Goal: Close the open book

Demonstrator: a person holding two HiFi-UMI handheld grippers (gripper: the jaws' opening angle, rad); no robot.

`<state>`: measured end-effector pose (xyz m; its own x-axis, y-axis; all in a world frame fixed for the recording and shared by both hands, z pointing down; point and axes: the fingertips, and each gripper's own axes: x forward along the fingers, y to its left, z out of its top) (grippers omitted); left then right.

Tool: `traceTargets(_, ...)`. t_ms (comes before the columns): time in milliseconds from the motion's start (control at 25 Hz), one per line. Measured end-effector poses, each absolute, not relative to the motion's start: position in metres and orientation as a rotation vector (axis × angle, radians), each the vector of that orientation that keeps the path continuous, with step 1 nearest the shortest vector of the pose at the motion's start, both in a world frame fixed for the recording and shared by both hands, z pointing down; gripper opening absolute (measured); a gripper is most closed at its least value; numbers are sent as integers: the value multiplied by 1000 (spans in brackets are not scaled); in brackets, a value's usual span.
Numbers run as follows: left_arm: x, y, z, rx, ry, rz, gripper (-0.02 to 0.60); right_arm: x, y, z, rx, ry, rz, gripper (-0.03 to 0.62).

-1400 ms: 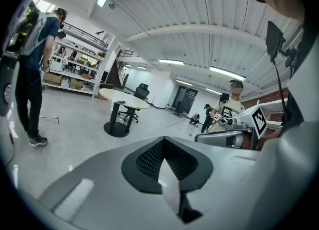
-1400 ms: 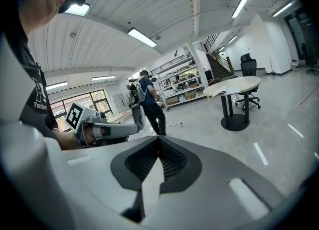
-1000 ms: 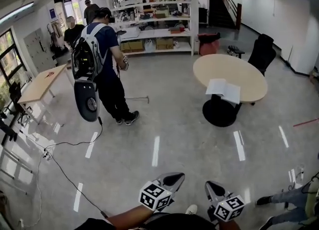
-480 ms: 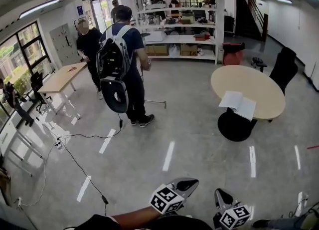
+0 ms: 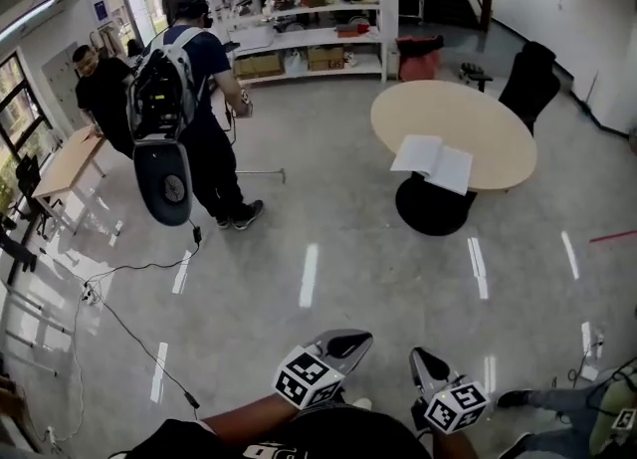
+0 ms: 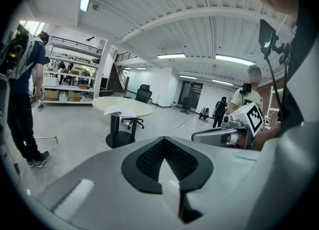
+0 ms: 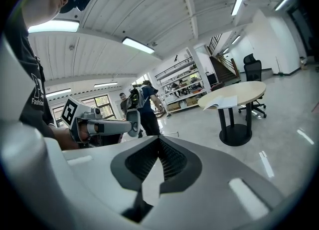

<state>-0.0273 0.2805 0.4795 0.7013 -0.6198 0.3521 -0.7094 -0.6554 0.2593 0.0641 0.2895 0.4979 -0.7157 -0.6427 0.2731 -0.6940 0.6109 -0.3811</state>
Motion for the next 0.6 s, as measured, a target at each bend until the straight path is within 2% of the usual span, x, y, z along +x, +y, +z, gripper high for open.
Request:
traceTargets(360,-15,171,471,2607,-857,279,8,77,201,486,1332,-2606,705,9)
traceTargets(600,-31,107,472,2649,-767,258,8,53,143,483,1415,-2575,723,9)
